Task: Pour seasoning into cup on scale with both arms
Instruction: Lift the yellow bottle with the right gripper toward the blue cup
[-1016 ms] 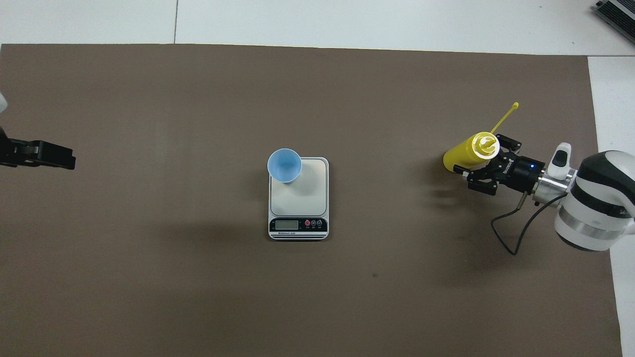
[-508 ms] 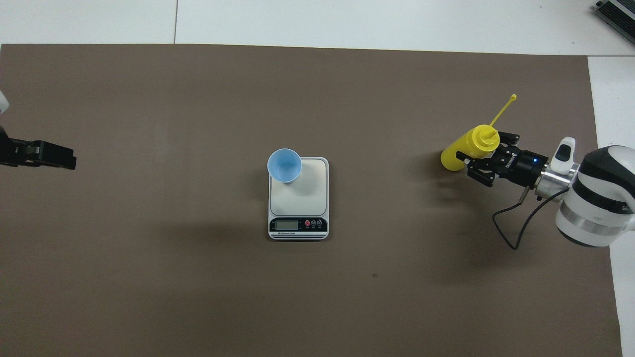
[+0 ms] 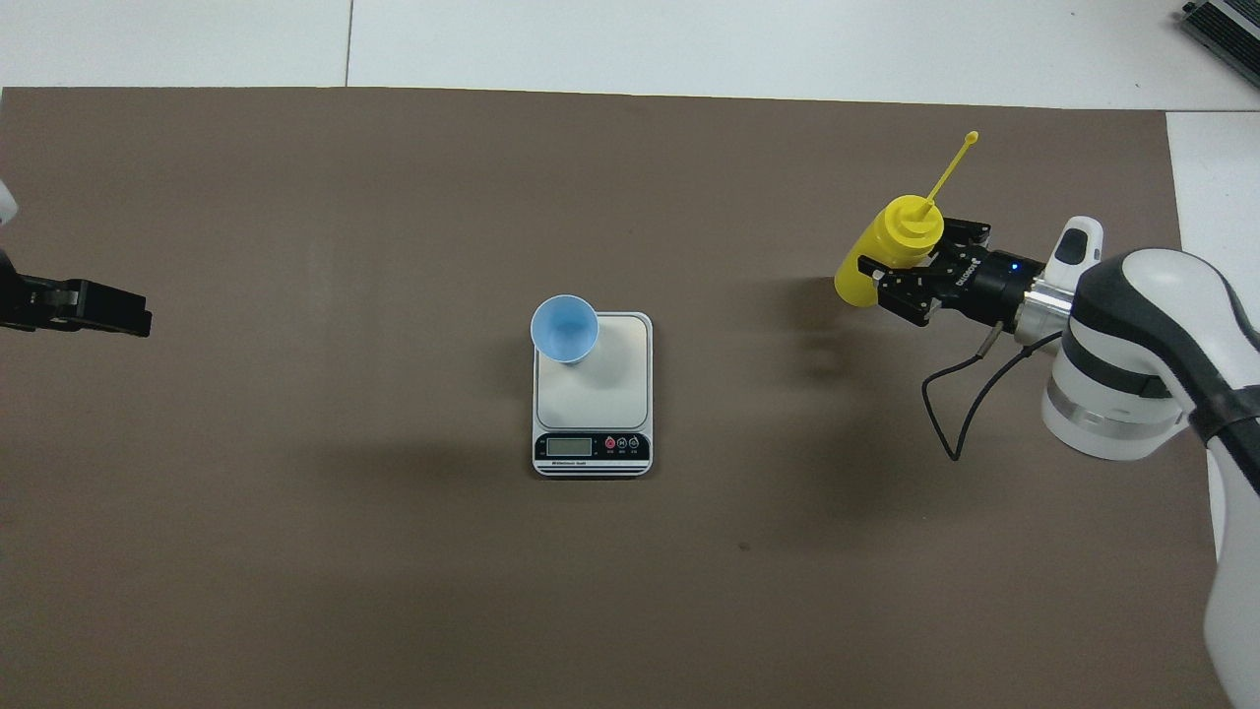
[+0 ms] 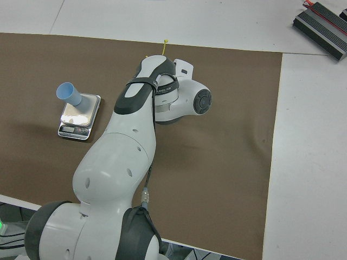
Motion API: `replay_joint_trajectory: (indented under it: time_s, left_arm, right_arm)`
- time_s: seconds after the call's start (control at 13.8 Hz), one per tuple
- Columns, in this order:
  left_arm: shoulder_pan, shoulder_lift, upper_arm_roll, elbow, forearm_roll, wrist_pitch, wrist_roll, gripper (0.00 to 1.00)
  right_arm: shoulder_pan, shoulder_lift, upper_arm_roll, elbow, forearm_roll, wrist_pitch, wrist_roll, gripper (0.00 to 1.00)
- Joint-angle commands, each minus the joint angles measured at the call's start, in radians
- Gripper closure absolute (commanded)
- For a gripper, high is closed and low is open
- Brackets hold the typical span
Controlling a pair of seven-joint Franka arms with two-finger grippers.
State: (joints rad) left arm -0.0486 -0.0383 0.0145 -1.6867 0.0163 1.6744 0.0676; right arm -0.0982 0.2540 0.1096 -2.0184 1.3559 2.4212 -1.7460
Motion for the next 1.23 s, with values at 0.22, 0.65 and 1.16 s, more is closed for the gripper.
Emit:
replay_joint_trajectory:
  time_s: [0.22,0.65,1.16]
  left_arm:
    - [-0.01,-0.014,0.009,-0.011,-0.015,0.008,-0.028,0.0]
    - [-0.01,-0.015,0.009,-0.015,-0.015,0.007,-0.031,0.0]
    - [-0.01,-0.017,0.009,-0.019,-0.013,0.004,-0.026,0.0]
  right_arm:
    - [0.136,-0.006,0.005,0.098,-0.338,0.148,0.38,0.64]
    - [0.278,0.054,0.005,0.226,-1.038,0.177,0.978,0.64]
    - [0.383,0.102,0.002,0.308,-1.529,0.07,1.237,0.65]
